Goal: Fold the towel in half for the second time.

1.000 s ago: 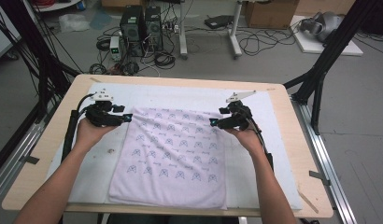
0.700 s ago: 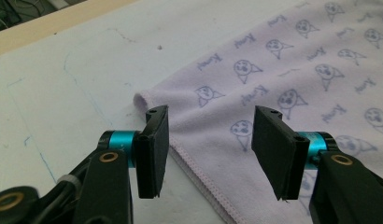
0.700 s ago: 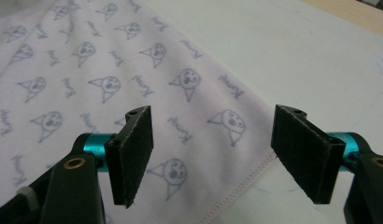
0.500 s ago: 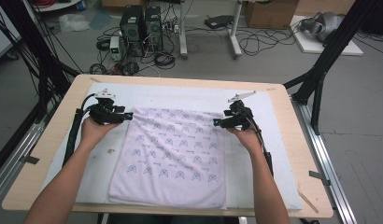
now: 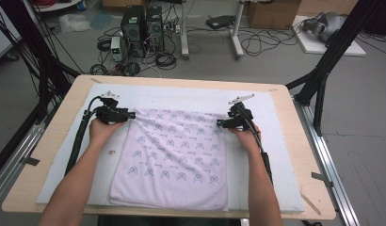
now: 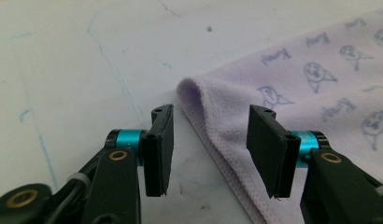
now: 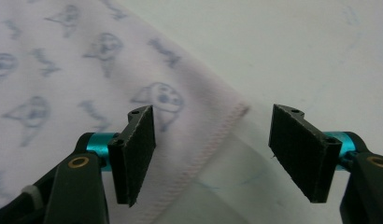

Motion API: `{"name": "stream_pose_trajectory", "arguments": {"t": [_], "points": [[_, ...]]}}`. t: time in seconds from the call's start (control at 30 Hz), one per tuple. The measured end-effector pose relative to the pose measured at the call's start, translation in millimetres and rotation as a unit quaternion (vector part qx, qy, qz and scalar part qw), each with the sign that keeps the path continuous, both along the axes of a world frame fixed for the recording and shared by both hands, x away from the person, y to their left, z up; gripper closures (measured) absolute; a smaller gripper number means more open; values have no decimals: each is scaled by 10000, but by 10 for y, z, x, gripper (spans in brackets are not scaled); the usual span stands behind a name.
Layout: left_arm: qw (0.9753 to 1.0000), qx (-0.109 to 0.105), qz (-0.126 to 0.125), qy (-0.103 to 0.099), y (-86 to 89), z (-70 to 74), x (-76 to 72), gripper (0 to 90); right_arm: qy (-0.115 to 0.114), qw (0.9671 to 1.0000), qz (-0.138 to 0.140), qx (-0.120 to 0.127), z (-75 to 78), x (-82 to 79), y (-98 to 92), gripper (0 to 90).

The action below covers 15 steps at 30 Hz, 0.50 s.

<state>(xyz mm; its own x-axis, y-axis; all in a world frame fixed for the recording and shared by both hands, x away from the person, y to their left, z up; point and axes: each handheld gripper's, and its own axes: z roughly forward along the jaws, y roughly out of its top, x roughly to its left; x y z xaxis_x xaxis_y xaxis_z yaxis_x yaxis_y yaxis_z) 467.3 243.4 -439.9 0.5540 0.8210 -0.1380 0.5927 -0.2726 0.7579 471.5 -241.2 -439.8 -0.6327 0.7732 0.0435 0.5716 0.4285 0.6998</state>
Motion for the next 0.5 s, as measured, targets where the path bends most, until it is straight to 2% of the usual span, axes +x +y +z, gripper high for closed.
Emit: {"name": "stream_pose_trajectory", "arguments": {"t": [0.07,0.1,0.2,0.23,0.3,0.33,0.37,0.43,0.5], "points": [[9998,116,-117,94,-68,-35,47,502,3,10000,21,94,-46,37,-33,338],[9997,207,-134,34,-90,-33,59,502,-29,9999,0,130,-52,46,-41,354],[9996,292,-45,21,-122,-28,96,583,-85,9999,12,134,-58,63,-34,410],[9995,312,-56,0,-134,-31,93,614,-63,9998,48,176,-59,59,-20,459],[9998,155,-120,74,-124,-35,91,690,-55,9995,228,196,-51,55,4,587],[9997,43,-190,144,-120,-38,93,761,-24,9993,308,228,-50,54,18,642],[9997,43,-174,147,-133,-39,88,823,-4,9989,382,275,-49,58,25,713],[9998,72,-119,167,-158,-28,79,836,110,9980,478,390,-49,59,32,789],[9997,104,-119,167,-158,-17,74,846,259,9966,500,607,-59,69,-3,821]]}}
